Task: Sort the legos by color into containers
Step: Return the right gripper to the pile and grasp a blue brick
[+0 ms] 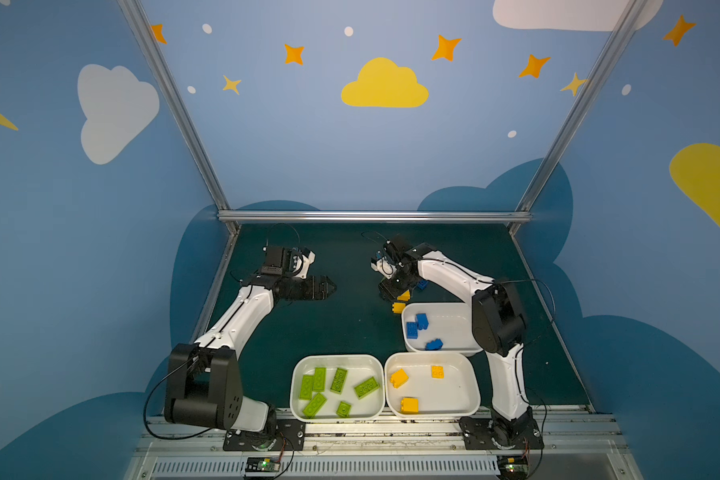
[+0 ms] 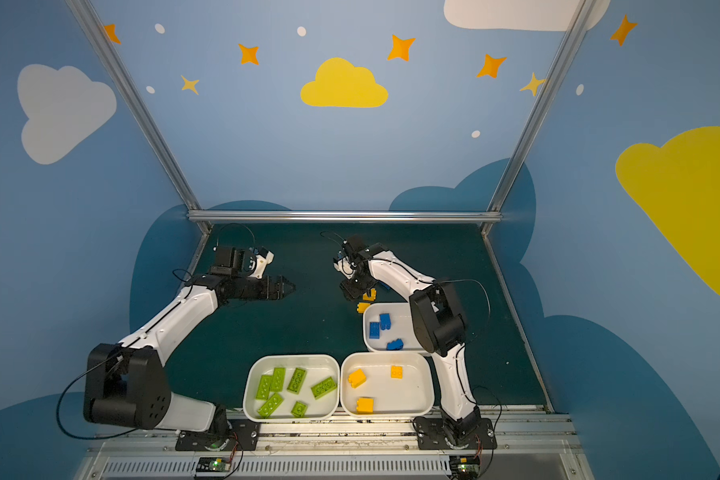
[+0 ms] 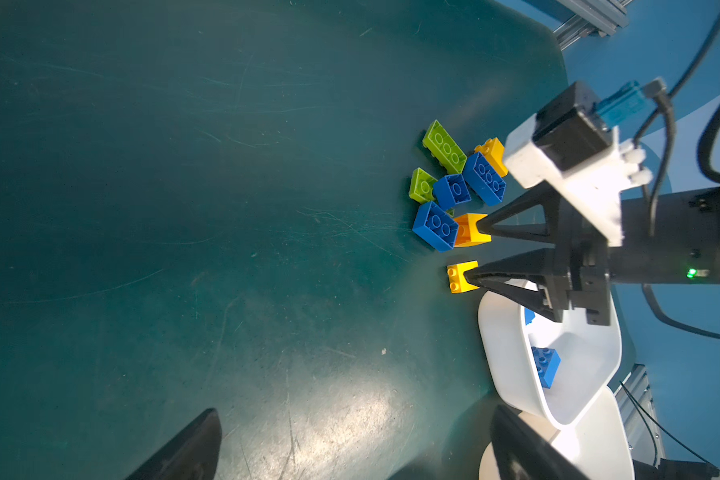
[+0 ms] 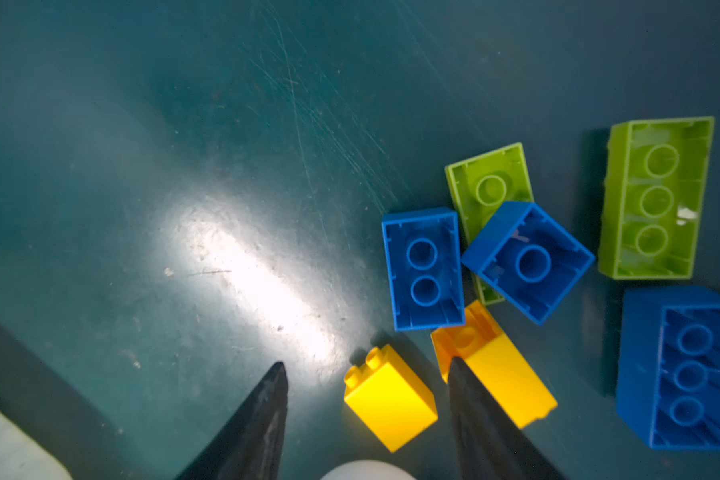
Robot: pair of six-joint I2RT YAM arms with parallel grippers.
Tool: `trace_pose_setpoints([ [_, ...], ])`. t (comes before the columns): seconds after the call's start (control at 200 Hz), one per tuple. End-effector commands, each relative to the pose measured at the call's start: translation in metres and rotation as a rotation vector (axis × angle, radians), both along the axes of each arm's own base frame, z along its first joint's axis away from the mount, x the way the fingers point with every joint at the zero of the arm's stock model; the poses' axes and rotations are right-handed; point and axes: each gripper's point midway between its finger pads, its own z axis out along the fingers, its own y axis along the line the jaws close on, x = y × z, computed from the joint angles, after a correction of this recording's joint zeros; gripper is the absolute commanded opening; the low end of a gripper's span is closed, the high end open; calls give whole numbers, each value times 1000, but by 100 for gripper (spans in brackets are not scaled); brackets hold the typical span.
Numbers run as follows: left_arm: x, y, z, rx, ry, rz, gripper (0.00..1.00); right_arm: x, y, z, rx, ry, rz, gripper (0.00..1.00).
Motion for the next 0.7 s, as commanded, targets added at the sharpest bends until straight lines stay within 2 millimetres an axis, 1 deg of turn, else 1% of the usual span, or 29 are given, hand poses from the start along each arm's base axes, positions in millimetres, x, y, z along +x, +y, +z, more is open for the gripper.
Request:
trace_pose_setpoints([
  [0.0, 4, -2, 6, -6, -14, -23, 99, 9, -2, -6, -28, -8, 12, 61],
  [0.17, 3, -2, 6, -6, -12, -27, 99, 15, -7, -19, -78, -18, 18, 60],
  [0.37, 3, -3, 3, -8, -3, -31, 100, 23, -8, -27, -112, -35, 26, 59],
  [0.516, 2, -3, 1, -11, 2, -33, 99, 23, -4, -34, -107, -24, 32, 56],
  [0.696, 1, -3, 1, -10, 3, -35, 99, 19, 8, -34, -83, -15, 46, 54],
])
